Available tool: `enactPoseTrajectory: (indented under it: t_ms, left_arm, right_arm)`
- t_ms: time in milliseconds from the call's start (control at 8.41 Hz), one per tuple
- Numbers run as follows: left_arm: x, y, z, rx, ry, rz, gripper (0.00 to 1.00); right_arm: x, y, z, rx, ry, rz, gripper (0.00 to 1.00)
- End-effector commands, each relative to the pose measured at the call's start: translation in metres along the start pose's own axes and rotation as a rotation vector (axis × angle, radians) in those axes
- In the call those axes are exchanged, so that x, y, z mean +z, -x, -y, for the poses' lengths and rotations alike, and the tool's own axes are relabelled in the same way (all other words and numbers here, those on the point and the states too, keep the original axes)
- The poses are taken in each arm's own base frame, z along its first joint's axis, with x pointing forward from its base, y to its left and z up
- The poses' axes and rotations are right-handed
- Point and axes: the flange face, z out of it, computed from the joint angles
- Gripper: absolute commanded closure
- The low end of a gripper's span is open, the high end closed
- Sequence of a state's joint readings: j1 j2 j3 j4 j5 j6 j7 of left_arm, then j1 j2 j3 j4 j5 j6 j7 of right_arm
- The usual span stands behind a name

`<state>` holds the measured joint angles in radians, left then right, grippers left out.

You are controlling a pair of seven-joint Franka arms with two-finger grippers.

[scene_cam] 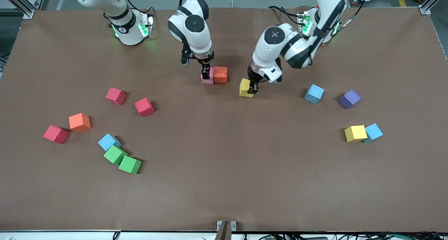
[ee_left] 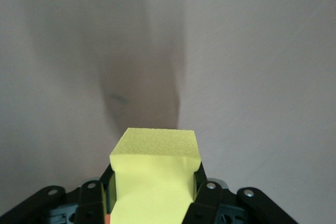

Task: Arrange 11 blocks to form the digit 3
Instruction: 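Carry yellow beside orange with the left gripper while the right gripper withdraws, then grasp the pink cube with the right gripper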

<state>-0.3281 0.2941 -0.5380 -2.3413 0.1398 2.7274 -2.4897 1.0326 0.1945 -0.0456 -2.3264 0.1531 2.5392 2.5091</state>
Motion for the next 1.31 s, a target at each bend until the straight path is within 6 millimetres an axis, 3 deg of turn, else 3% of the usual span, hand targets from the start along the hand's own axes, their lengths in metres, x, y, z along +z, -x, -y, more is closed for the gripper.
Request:
enactPoseTrajectory:
  t_ms: [0,119,238,595,713,832,951,1189]
  left_arm:
    - [0.009,0.016,0.011,-0.015,-0.025,-0.004,0.51]
    - [0.012,0.02,0.011,-0.02,-0.045,-0.026,0.51]
    - [0.015,0.021,0.015,-0.017,-0.054,-0.035,0.51]
    - [0.03,0.031,0.032,-0.017,-0.045,-0.084,0.51]
    - [0.039,0.036,0.03,-0.019,-0.058,-0.129,0.51]
    - [0.039,0.04,0.025,-0.032,-0.038,-0.146,0.51]
    - [0.038,0.042,0.025,-0.026,-0.027,-0.147,0.51]
    - [0.039,0.053,0.039,-0.024,-0.026,-0.146,0.51]
  right_arm:
    - [-0.066,-0.035,0.037,0.02,-0.043,0.005,0.0]
    - [-0.081,-0.055,0.065,-0.015,-0.056,0.012,0.0]
    - [-0.083,-0.069,0.082,-0.147,-0.065,0.009,0.0]
    - [-0.098,-0.156,0.164,-0.411,-0.122,-0.074,0.0]
    - [-0.101,-0.179,0.181,-0.566,-0.12,-0.088,0.0]
    - [-0.104,-0.209,0.199,-0.645,-0.117,-0.097,0.0]
    - [-0.103,-0.226,0.208,-0.716,-0.109,-0.105,0.0]
    - [-0.091,-0.257,0.222,-0.707,-0.08,-0.105,0.0]
